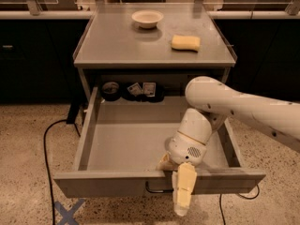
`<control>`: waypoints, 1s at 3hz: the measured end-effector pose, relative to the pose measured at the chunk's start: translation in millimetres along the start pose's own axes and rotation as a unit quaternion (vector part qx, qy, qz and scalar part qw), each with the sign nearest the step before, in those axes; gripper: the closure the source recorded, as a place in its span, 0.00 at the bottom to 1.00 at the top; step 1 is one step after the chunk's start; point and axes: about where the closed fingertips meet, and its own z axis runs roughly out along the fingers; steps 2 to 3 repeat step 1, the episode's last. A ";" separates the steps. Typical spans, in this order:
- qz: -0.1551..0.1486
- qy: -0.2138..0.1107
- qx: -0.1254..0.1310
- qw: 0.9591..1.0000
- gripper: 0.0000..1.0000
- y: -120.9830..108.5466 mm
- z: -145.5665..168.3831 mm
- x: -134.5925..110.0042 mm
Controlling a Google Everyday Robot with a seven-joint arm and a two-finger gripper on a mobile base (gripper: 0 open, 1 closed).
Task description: Open top drawer
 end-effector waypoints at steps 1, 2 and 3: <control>0.000 0.000 0.000 1.000 0.00 -0.5 0.1 -0.4; 0.000 0.000 0.000 1.000 0.00 -0.5 0.1 -0.4; 0.000 0.000 0.000 1.000 0.00 -0.5 0.1 -0.4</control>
Offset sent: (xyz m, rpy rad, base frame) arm 0.0000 0.0000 0.0000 0.0000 0.0000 0.0000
